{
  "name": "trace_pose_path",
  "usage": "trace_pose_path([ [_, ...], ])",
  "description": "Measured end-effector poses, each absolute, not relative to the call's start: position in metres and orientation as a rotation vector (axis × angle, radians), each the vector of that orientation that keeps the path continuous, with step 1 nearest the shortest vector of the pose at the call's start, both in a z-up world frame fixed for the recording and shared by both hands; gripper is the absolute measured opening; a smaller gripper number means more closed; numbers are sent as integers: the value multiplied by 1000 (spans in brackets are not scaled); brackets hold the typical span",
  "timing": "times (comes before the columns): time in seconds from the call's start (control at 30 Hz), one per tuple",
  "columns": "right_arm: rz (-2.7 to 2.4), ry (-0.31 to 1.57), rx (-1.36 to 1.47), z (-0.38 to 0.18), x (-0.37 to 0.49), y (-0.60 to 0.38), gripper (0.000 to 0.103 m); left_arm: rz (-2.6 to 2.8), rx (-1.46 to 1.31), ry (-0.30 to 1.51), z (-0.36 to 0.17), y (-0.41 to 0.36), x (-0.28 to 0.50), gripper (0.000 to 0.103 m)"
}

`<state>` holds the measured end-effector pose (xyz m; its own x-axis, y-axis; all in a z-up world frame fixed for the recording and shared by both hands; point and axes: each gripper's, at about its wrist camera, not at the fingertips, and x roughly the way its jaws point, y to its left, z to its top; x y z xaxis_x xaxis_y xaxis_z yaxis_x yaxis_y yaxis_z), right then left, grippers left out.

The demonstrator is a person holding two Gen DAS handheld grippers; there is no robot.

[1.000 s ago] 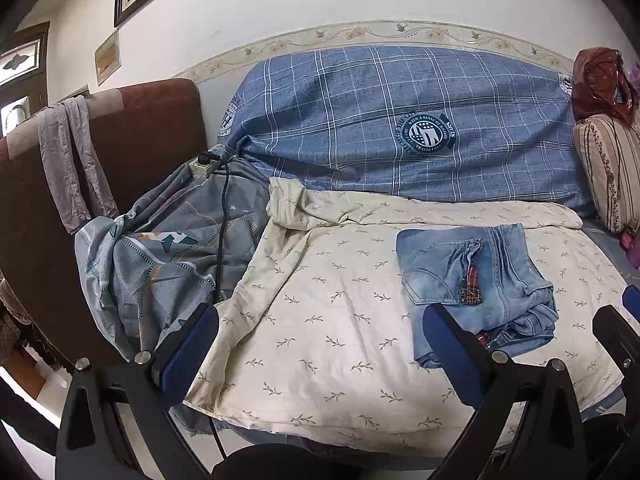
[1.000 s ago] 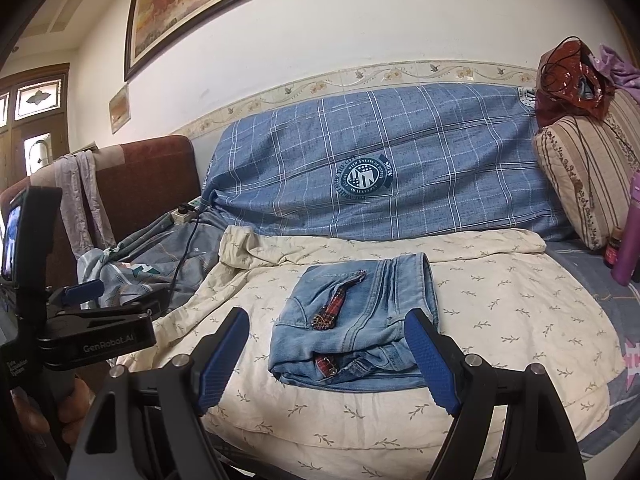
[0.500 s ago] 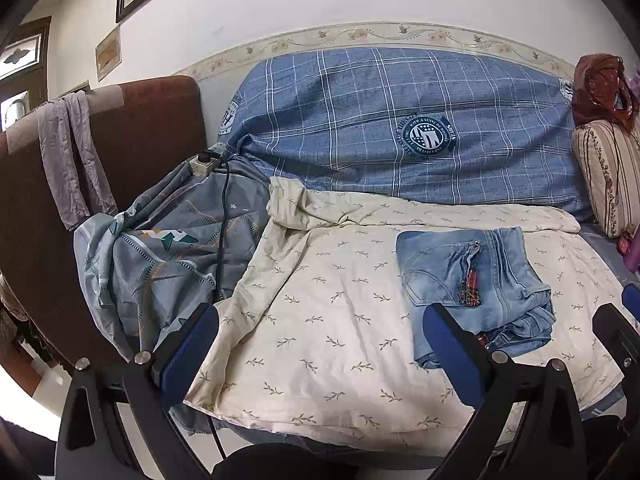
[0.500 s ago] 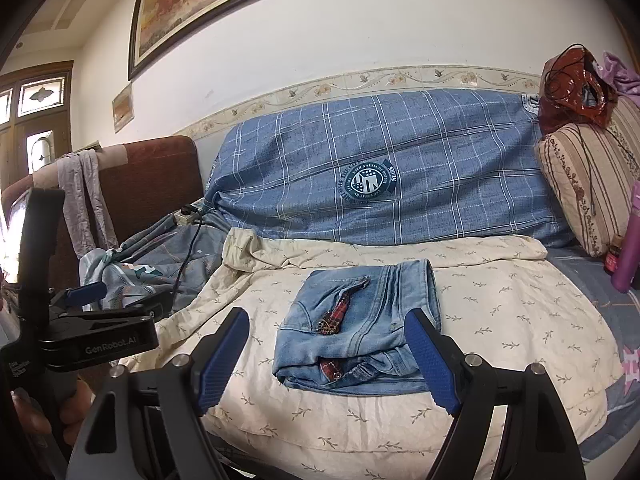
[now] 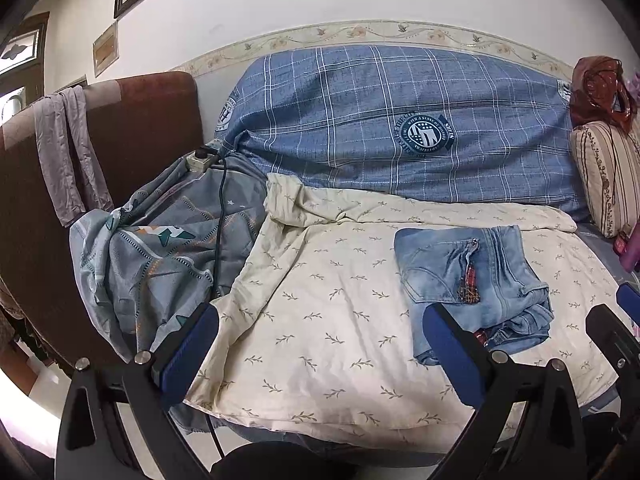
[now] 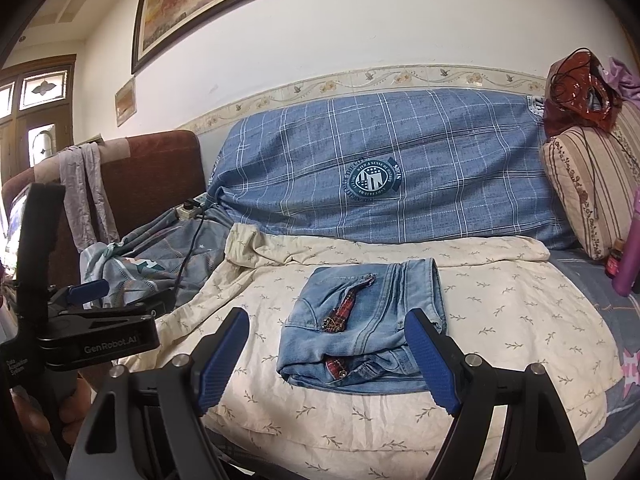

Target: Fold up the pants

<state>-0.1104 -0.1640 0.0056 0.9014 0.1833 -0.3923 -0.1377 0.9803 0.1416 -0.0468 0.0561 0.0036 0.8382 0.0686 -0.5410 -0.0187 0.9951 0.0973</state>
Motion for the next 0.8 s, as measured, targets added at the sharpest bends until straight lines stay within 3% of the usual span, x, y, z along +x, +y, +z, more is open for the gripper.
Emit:
trace_pose_path([
  [0.8, 153, 430, 123, 0, -110, -164, 82, 38, 85, 590, -2, 60, -45, 102],
])
